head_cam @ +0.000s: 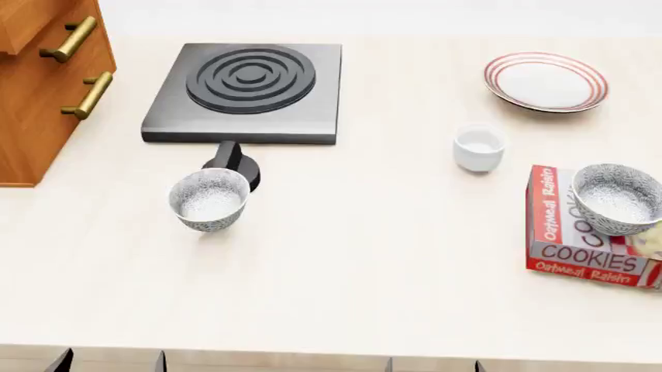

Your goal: Pick the akita bowl on the cookies box and place it on the plate.

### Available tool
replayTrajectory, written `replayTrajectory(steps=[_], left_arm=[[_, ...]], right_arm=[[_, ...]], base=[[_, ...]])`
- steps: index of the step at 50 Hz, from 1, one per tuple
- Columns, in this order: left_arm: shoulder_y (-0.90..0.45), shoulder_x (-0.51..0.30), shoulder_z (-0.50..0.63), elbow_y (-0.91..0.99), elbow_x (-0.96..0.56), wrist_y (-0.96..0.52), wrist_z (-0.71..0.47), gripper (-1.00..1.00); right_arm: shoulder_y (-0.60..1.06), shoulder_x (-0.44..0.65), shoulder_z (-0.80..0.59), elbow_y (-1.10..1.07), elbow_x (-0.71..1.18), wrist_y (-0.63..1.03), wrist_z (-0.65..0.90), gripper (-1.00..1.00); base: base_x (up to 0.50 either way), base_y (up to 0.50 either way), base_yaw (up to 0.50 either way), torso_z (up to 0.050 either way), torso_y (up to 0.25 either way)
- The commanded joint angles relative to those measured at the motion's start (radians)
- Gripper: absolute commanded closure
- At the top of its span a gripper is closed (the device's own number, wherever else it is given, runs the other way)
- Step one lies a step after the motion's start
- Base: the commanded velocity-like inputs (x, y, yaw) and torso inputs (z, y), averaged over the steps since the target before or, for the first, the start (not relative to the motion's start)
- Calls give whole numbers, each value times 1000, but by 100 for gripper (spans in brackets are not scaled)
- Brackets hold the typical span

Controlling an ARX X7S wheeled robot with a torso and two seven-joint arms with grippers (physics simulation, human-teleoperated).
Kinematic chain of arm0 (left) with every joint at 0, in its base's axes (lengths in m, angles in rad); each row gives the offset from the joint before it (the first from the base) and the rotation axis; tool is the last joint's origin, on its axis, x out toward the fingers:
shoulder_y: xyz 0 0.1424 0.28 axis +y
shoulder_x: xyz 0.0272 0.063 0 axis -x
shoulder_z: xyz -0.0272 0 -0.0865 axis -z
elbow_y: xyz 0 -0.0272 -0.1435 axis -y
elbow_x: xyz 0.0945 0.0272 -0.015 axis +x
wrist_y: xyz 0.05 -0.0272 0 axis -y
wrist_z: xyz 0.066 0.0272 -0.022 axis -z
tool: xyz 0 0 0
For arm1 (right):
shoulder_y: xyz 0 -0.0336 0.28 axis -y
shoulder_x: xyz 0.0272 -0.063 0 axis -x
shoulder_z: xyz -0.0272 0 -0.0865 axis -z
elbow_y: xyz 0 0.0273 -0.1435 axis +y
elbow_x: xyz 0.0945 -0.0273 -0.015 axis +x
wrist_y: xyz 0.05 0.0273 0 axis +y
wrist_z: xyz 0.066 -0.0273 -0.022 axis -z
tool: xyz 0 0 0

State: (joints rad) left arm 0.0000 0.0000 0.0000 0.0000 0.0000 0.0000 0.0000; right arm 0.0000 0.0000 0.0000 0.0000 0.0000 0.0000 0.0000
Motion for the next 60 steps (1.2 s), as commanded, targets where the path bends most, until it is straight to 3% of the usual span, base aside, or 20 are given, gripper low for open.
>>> replayTrajectory(steps=[1, 22, 25, 31, 32, 50, 55, 60], left_arm=[[-10, -18, 27, -2, -7, -36, -11, -100], [12, -61, 23, 55, -163, 26, -32, -100], [10, -73, 24, 84, -198, -22, -24, -100], [4, -84, 49, 55, -196, 12, -41, -100], [-3, -82, 95, 0, -82, 4, -95, -100], [1, -116, 172, -25, -29, 2, -107, -100], [6, -125, 154, 77, -38, -58, -132, -100], [16, -151, 138, 310, -30, -145, -151, -100]], right_arm=[[5, 19, -35, 3, -13, -5, 22, -100], [-10, 69, -102, -16, 5, -42, 71, -100], [-9, 72, -106, -12, 8, -44, 76, -100], [-8, 89, -123, -9, 22, -52, 93, -100], [4, 78, -93, 2, 78, -6, 93, -100], [8, 98, -118, 4, 97, -4, 116, -100], [0, 107, -116, -45, 67, -28, 155, -100], [-14, 137, -97, -259, 93, 48, 162, -100]], base=[[0, 0, 0, 0, 0], [0, 0, 0, 0, 0], [0, 0, 0, 0, 0], [0, 0, 0, 0, 0], [0, 0, 0, 0, 0], [0, 0, 0, 0, 0], [0, 0, 0, 0, 0], [233, 0, 0, 0, 0]])
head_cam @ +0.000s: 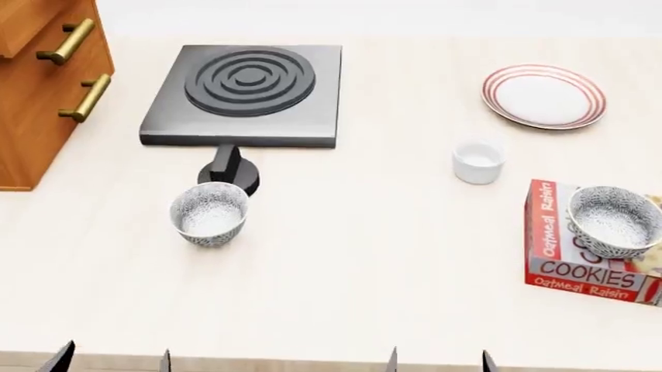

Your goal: Pick the akita bowl on the cookies box and place it on the plate.

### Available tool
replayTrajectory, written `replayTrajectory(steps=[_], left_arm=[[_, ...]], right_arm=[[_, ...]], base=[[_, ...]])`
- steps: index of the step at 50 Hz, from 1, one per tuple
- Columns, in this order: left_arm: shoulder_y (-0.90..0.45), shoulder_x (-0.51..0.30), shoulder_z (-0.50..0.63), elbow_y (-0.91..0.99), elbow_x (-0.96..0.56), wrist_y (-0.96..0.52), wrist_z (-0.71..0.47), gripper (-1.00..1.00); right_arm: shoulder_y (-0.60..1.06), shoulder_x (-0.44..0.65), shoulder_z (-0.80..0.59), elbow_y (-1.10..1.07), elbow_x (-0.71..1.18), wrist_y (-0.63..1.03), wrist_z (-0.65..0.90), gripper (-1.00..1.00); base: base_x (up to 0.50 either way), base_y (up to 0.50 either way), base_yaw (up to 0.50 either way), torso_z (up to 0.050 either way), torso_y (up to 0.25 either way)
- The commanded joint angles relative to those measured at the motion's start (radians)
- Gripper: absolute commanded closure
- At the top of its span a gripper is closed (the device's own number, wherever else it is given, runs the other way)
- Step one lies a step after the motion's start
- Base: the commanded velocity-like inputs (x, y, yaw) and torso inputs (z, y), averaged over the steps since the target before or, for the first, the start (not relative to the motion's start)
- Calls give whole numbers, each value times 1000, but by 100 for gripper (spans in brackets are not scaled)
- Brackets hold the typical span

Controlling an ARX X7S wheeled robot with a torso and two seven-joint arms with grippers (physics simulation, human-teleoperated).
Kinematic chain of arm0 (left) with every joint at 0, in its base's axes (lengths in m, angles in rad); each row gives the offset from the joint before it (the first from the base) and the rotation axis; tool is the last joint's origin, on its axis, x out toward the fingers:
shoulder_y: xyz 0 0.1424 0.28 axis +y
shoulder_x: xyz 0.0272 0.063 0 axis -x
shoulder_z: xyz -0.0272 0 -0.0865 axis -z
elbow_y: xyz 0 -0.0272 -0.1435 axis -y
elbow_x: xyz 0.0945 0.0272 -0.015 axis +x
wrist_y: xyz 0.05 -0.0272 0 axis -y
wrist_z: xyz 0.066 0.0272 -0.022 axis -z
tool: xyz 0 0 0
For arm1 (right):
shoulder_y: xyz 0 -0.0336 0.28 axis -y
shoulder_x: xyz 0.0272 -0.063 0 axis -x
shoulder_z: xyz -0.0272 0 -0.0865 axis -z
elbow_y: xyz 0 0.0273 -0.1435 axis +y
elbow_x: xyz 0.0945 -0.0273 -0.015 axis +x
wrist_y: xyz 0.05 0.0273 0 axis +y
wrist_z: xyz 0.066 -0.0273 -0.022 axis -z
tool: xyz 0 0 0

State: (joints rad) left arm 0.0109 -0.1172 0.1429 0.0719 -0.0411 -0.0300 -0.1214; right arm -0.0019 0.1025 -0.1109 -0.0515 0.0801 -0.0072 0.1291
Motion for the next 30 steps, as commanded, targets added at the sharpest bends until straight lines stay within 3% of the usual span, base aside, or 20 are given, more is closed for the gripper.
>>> replayTrajectory(steps=[1, 7, 14, 22, 30], left_arm=[[1, -38, -7, 277, 10, -156, -30, -100], [-35, -66, -45, 536, -68, -363, -11, -100], [-88, -80, -88, 696, -108, -477, -29, -100], [-143, -89, -142, 761, -164, -572, -38, -100], [-161, -97, -159, 742, -165, -570, -48, -100]], right_arm=[[-13, 41, 21, -257, 24, 78, 35, -100], [2, 84, 45, -553, 50, 264, 54, -100], [45, 119, 88, -726, 116, 418, 70, -100], [69, 154, 99, -815, 127, 507, 89, -100], [77, 169, 99, -825, 130, 526, 95, -100]], base=[[453, 0, 0, 0, 0], [500, 0, 0, 0, 0], [500, 0, 0, 0, 0], [500, 0, 0, 0, 0], [500, 0, 0, 0, 0]])
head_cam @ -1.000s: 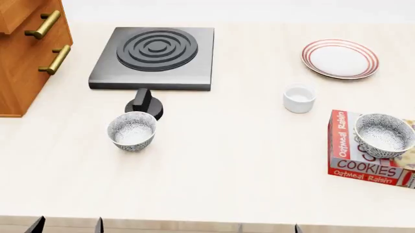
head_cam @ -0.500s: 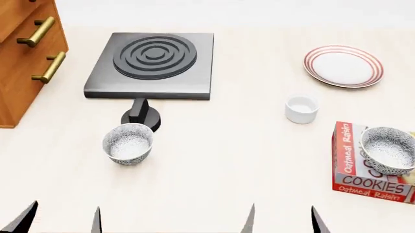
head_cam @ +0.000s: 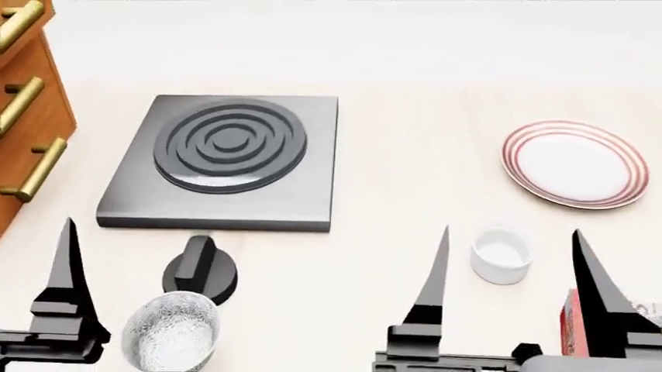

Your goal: Pick the akita bowl on the cookies box and place it on the plate.

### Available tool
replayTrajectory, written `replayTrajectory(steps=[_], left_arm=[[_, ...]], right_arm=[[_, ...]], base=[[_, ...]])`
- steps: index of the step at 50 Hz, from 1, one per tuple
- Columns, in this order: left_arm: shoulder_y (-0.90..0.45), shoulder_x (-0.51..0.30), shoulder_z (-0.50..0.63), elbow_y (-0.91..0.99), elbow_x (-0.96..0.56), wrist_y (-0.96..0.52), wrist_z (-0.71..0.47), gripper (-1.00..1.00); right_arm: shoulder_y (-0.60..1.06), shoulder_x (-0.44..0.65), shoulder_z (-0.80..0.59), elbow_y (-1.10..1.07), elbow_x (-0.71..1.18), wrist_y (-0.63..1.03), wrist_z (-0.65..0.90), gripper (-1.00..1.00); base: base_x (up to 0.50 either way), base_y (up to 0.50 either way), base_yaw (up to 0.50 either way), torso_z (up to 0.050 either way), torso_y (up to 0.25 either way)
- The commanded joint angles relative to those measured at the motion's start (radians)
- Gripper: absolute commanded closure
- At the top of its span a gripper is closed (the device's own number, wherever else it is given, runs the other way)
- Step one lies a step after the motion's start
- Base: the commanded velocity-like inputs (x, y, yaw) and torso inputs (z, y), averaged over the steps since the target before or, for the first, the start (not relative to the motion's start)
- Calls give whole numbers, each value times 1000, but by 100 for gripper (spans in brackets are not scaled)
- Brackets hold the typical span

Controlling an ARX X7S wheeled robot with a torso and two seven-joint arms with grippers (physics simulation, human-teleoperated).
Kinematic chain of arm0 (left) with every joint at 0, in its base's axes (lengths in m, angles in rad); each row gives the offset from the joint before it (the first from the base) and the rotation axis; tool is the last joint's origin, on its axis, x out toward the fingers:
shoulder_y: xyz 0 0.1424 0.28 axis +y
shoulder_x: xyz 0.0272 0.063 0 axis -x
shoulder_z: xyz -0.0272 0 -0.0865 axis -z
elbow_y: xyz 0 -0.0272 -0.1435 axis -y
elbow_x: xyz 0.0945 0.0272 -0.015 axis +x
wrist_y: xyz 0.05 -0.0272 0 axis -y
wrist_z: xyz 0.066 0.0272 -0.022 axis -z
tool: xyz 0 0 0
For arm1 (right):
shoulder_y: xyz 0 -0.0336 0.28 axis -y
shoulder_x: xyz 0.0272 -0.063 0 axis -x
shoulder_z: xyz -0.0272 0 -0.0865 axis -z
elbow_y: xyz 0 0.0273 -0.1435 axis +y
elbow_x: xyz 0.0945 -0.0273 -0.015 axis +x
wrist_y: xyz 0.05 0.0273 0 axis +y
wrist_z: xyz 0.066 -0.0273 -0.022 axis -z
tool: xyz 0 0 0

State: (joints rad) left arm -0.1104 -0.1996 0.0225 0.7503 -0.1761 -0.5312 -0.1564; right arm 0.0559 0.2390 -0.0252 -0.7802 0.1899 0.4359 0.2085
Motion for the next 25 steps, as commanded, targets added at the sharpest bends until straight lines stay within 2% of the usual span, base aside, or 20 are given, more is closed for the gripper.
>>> replayTrajectory(steps=[1, 25], left_arm=[[-37, -17, -37, 64, -28, -66, -13, -100], [-32, -34, -41, 54, -30, -34, -29, -100]], right_arm=[[19, 35, 16, -100, 24, 86, 14, -100], [23, 61, 36, -137, 52, 89, 28, -100]], base=[[500, 0, 0, 0, 0], [500, 0, 0, 0, 1]])
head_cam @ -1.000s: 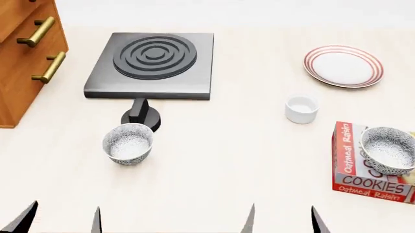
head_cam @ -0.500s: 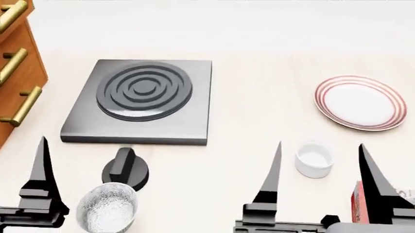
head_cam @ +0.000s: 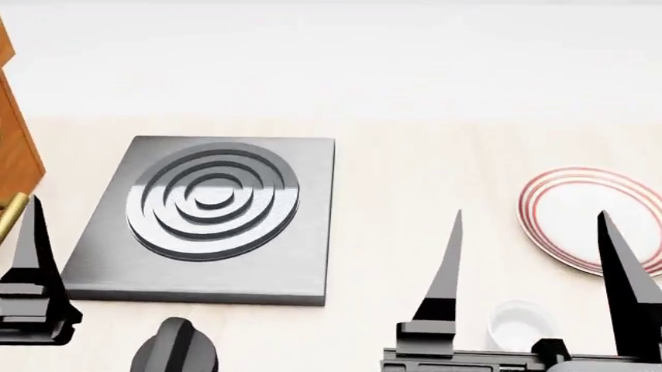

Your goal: Pick the akita bowl on the cookies box and place it on the plate.

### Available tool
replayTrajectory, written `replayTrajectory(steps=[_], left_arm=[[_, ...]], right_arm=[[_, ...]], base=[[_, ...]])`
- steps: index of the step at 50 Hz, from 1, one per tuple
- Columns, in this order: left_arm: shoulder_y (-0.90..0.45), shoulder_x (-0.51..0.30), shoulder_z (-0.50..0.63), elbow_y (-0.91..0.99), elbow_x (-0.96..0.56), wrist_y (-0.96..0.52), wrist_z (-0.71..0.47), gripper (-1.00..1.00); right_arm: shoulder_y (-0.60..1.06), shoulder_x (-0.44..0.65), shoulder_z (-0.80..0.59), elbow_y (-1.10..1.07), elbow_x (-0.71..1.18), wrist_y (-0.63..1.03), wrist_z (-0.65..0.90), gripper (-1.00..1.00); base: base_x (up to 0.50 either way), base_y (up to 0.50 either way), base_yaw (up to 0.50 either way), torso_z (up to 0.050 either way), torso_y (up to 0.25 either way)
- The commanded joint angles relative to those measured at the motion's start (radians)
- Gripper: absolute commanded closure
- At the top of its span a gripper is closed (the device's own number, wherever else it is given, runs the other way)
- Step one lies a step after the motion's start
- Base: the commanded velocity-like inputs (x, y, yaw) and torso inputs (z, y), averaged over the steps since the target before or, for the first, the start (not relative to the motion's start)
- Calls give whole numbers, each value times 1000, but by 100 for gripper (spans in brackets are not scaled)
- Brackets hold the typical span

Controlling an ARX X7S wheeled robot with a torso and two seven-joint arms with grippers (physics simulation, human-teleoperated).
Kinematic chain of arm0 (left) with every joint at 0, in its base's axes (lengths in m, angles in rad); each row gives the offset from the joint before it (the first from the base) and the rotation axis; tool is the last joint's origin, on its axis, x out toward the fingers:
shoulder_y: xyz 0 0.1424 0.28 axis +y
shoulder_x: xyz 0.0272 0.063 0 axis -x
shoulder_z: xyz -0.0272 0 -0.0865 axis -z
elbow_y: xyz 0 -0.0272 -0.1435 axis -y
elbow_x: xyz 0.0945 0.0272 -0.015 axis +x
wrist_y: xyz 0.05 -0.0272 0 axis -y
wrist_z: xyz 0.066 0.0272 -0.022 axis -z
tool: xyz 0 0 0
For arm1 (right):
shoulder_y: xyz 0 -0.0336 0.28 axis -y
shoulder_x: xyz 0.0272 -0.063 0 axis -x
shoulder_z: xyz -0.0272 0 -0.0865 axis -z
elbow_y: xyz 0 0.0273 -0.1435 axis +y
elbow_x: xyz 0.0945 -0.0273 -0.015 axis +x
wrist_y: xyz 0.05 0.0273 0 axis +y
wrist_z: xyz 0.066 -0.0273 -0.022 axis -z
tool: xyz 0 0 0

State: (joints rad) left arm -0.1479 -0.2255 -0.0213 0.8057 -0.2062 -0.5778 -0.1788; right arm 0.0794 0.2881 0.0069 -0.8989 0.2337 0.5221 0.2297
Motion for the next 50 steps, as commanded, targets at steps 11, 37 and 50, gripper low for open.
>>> replayTrajectory(steps=[11, 37, 50], left_arm=[[9, -16, 5, -8, -1, 22, -15, -100], [-8, -35, -1, -19, -18, 14, -35, -100], [0, -42, 0, -29, -25, 28, -39, -100]], right_arm=[[-5, 10, 24, -6, 28, -28, 10, -100], [14, 50, 56, -61, 68, 58, 53, -100], [-2, 63, 52, -55, 70, 33, 55, -100]], base=[[483, 0, 0, 0, 0], [-244, -411, 0, 0, 0], [-217, -500, 0, 0, 0]])
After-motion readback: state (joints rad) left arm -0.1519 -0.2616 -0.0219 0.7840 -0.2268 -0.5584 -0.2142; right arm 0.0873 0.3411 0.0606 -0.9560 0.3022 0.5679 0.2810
